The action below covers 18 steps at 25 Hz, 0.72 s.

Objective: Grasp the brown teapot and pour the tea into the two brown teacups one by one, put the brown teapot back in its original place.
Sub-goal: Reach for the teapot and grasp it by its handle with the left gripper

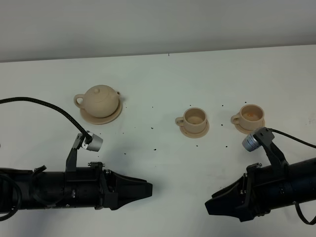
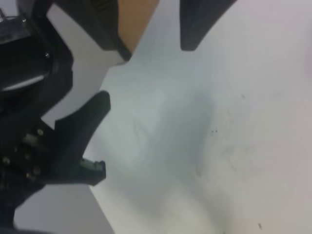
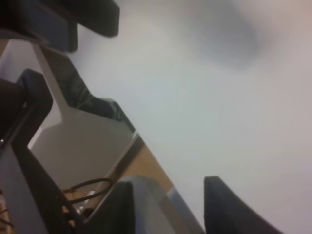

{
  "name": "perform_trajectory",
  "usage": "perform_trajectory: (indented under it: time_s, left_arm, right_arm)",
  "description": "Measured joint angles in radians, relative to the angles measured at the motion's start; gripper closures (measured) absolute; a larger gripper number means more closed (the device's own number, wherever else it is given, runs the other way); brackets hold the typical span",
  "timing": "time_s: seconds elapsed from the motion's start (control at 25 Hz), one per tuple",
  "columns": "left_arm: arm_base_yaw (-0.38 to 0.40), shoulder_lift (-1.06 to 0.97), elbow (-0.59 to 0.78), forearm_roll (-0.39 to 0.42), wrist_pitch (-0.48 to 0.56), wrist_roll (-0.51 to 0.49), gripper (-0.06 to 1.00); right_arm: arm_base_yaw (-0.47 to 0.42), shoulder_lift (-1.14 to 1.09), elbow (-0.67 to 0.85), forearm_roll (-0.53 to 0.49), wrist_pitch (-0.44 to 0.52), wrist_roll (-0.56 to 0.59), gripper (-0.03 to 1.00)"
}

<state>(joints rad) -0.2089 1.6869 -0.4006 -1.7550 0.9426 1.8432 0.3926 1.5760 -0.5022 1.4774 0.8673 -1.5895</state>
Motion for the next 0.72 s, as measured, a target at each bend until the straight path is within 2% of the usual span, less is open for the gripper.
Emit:
perform_trajectory:
  time_s: [0.12,0.24,0.4,0.56,0.72]
  left_arm:
    - [0.0,0.0,0.0,0.0,0.002,0.04,0.62]
    - [0.0,0.0,0.0,0.0,0.006,0.07,0.62]
    - [0.0,0.0,-0.009,0.0,0.007,0.098,0.62]
    - [0.0,0.0,-0.044,0.0,0.007,0.104,0.62]
    - [0.0,0.0,-0.082,0.0,0.007,0.105,0.62]
  right_arm:
    - [0.0,-0.045,-0.021,-0.008,-0.054,0.004,0.62]
    - [0.0,-0.135,-0.045,-0.037,-0.155,0.053,0.62]
    - [0.0,-0.277,-0.052,-0.187,-0.321,0.22,0.62]
    - [0.0,-0.428,-0.052,-0.495,-0.402,0.522,0.62]
    - [0.0,-0.564,-0.052,-0.885,-0.394,0.948,0.62]
